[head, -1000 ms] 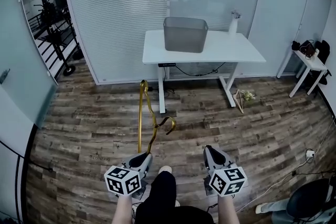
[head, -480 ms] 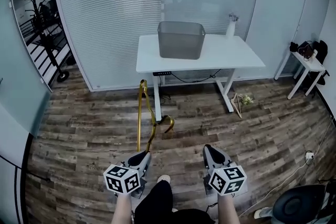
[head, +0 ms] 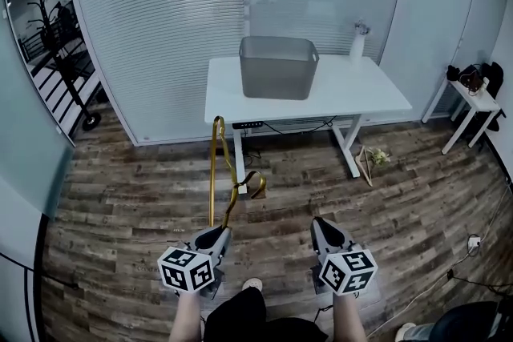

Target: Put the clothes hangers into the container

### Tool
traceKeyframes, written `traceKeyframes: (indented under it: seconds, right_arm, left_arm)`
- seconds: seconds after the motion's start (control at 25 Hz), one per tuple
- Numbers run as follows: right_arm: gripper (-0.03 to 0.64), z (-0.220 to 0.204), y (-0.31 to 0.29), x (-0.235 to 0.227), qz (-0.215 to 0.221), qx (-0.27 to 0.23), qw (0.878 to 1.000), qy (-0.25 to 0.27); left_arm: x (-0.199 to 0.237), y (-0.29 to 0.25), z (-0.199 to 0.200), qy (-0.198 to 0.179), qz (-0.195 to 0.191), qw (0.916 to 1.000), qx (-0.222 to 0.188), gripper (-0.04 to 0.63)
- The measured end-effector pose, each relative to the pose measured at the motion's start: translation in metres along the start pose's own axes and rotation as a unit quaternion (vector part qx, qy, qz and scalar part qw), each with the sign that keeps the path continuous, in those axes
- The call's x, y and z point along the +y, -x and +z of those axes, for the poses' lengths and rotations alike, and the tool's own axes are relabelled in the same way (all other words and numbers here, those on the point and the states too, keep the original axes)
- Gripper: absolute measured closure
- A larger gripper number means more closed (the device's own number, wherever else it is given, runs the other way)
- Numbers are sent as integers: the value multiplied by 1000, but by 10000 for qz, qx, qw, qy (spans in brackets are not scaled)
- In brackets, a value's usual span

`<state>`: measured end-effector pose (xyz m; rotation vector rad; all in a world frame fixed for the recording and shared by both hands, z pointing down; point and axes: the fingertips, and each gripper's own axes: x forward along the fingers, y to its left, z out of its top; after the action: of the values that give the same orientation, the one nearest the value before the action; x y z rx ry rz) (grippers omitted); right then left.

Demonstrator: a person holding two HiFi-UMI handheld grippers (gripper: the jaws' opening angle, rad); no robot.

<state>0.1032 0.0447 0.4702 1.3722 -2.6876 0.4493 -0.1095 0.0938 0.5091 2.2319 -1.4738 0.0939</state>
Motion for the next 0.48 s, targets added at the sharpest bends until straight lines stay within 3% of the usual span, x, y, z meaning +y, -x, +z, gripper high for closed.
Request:
traceKeyframes:
  seconds: [0.48]
  right_arm:
    - [589,18,-80,-12,-180,12,9998,-41]
  left_arm:
    - [58,-55,34,-65,-198,9996,197,574]
